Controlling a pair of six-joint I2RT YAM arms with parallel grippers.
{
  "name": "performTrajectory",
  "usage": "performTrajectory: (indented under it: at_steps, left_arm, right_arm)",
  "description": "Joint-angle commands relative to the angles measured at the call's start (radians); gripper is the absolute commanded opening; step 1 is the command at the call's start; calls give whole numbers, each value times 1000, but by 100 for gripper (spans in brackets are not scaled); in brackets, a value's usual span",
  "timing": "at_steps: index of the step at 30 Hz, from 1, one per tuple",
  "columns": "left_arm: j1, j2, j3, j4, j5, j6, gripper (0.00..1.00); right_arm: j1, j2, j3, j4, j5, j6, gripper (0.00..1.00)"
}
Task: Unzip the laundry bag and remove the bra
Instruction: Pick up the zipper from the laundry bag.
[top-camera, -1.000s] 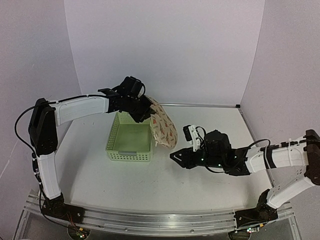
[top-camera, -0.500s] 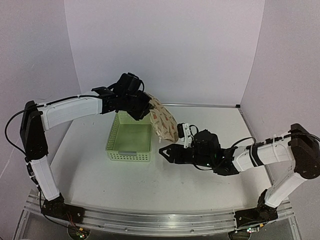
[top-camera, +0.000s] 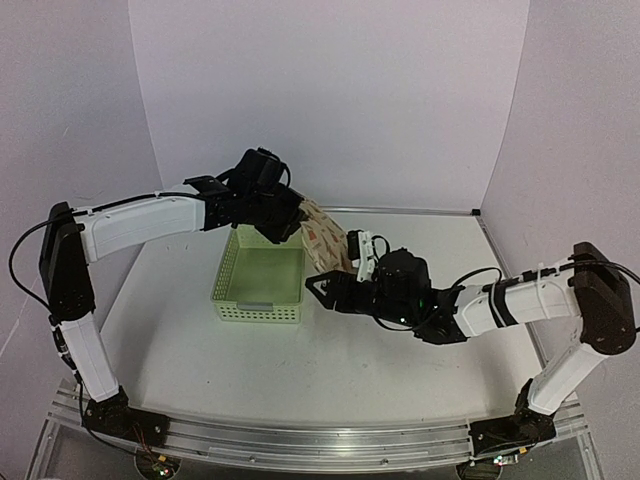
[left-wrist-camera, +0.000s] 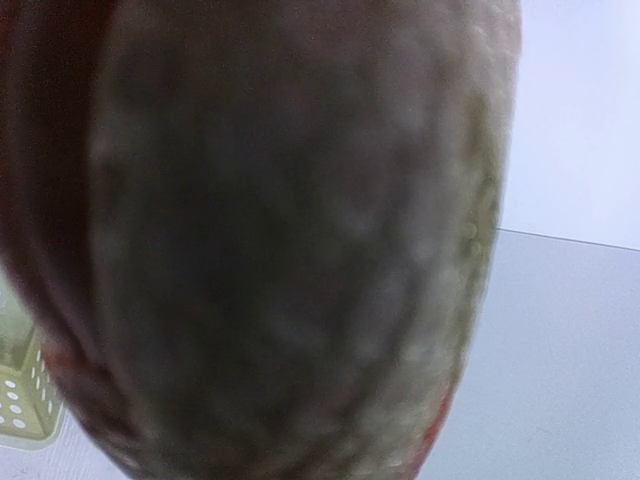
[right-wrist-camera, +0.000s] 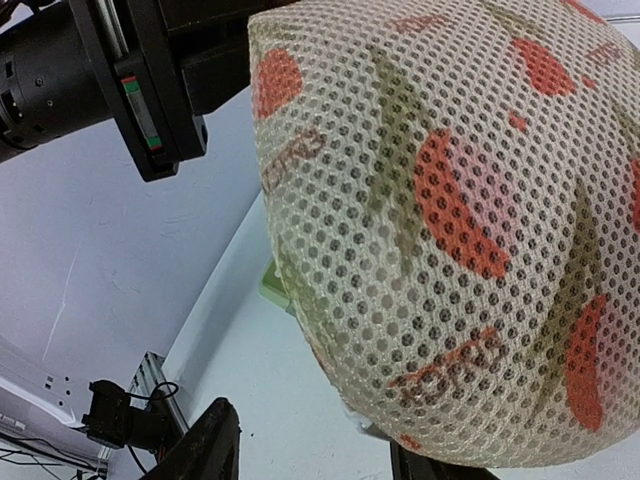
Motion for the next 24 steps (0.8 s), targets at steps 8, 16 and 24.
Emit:
performTrajectory:
  at_steps: [8,16,24]
  left_arm:
    - [0,-73,7,81,-29,-11,0]
    - [0,-71,9,82,-38,-12,0]
    - [0,-68,11,83,-41,-11,0]
  right_arm:
    - [9,5,-10,72,35,-1,37]
    - [16,-1,-13,77,35,-6,19]
    - [21,-10,-22,76,48,-10,9]
